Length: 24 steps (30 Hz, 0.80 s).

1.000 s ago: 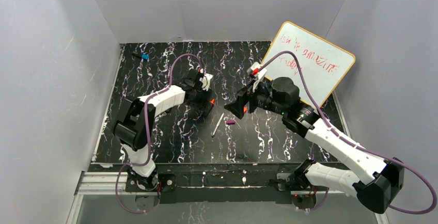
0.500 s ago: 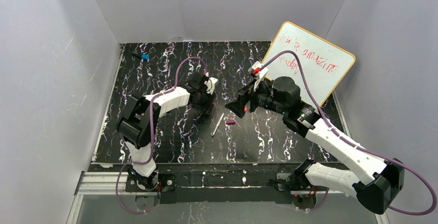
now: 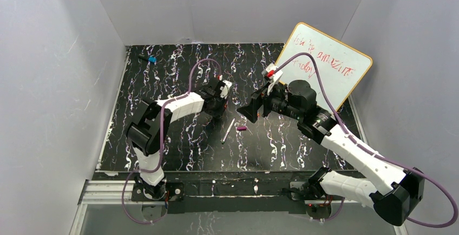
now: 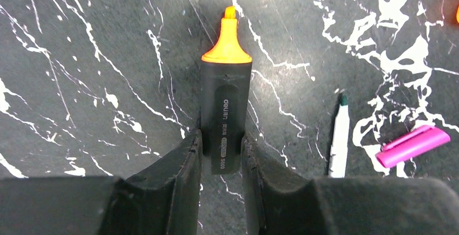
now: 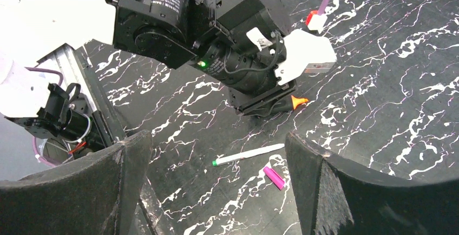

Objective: Insert the pens into the pen caps

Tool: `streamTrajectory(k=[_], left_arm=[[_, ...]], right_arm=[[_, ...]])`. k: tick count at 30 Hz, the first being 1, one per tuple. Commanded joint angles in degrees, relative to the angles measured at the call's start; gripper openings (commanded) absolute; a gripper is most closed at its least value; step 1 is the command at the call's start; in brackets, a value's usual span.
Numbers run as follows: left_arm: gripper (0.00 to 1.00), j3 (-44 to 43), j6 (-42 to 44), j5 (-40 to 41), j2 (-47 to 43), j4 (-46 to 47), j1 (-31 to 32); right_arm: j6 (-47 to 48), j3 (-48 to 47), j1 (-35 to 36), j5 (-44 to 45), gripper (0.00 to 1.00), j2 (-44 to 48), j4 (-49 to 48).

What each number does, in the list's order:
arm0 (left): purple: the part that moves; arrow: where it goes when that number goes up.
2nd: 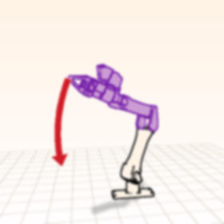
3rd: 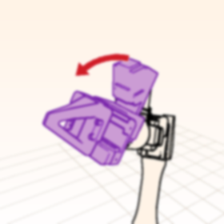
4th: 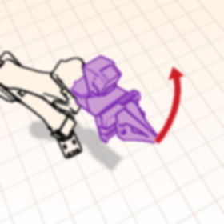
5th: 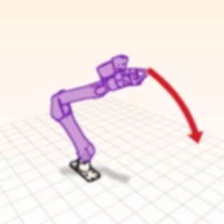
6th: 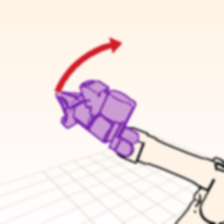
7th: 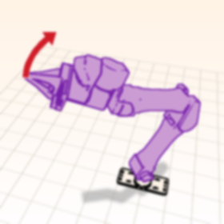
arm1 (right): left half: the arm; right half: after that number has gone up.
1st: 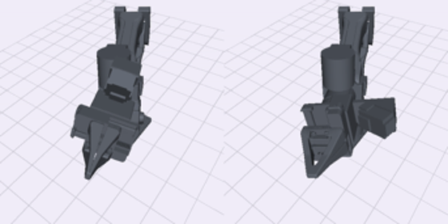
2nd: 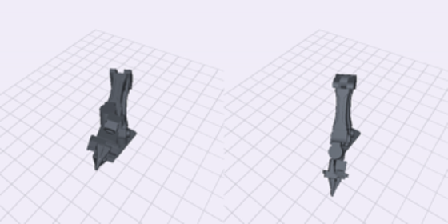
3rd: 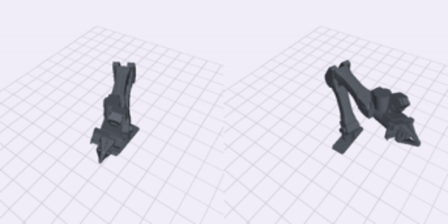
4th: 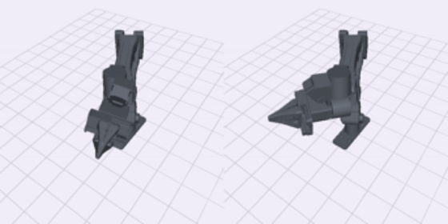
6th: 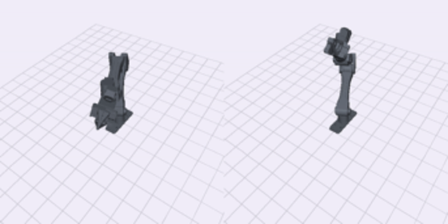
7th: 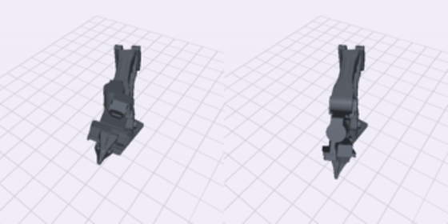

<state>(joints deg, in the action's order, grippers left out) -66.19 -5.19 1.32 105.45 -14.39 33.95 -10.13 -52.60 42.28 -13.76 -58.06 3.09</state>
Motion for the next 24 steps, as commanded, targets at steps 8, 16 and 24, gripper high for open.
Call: streamTrajectory(k=[8, 16, 24], left_arm=[[0.00, 7.2, -1.7, 7.6, -1.8, 3.1, 1.6], [0.00, 14.7, -2.1, -0.8, -22.3, 13.4, 1.4], [0.00, 21.8, -5.0, -11.0, -36.5, 23.3, 1.1]], right_arm=[[-3.0, 2.7, -1.0, 6.8, 0.97, 5.2, -4.3], [-23.6, 20.8, -1.1, 20.9, 0.97, 15.1, -26.1], [-26.0, 21.6, -1.2, 13.4, 0.98, 4.2, -38.5]])
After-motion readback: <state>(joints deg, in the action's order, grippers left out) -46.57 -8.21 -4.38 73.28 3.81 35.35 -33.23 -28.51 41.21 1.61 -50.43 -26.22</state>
